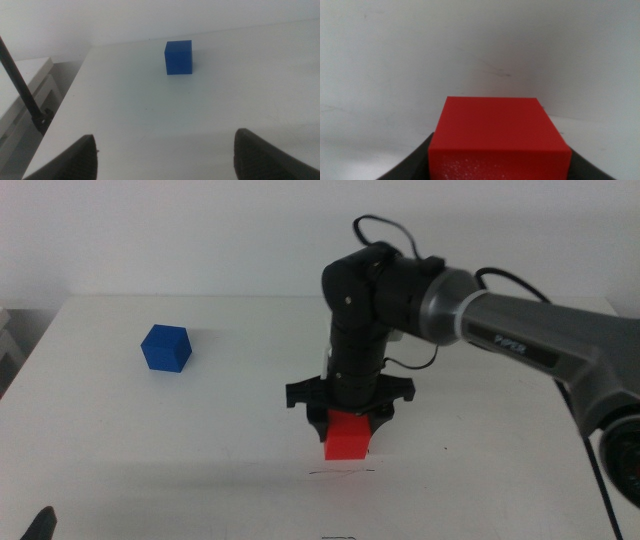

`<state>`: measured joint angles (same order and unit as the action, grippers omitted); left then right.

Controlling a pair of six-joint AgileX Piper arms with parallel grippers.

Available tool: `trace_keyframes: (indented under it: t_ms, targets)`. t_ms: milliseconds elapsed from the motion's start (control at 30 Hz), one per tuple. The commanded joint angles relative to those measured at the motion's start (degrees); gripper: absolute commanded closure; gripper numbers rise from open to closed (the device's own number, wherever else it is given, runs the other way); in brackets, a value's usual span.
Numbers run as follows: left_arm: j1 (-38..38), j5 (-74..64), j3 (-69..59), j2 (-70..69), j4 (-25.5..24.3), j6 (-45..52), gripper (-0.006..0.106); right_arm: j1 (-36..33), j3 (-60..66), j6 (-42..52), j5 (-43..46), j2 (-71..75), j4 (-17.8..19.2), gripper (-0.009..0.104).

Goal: Stack red cubes first, then green, then blue cubes in a specific spot.

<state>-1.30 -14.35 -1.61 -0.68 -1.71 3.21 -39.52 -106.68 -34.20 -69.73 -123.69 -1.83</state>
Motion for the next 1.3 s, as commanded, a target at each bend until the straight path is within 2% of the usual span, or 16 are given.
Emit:
trace_keyframes:
  t_ms: [0, 367, 533, 1167, 1200, 1233, 1267]
  targets:
    - [-0.36, 4.57, 0.06, -1.48, 0.40, -0.16, 0.007, -0.37, -2.56, 0.62, -4.46, 2.69, 0.38, 0.096]
    - [-0.36, 4.57, 0.06, -1.48, 0.40, -0.16, 0.007, -0.61, -3.09, 0.37, -4.16, 0.58, 1.83, 0.096]
    - [-0.36, 4.57, 0.06, -1.48, 0.40, -0.16, 0.007, -0.80, -3.09, -1.00, -2.99, -0.36, 4.06, 0.096]
    - [-0.36, 4.57, 0.06, -1.48, 0.40, -0.16, 0.007, -0.92, -3.09, -4.03, 0.58, -1.60, 3.64, 0.096]
    - [-0.36, 4.57, 0.06, -1.48, 0.40, -0.16, 0.007, -0.92, -3.09, -3.33, 2.01, -1.60, 3.52, 0.072]
    - [-0.36, 4.57, 0.06, -1.48, 0.40, -0.16, 0.007, -0.99, -3.09, -3.33, 2.68, -1.60, 3.07, 0.056]
    - [-0.36, 4.57, 0.06, -1.48, 0.40, -0.16, 0.007, -0.98, -3.09, -3.33, 2.93, -1.60, 3.02, 0.051]
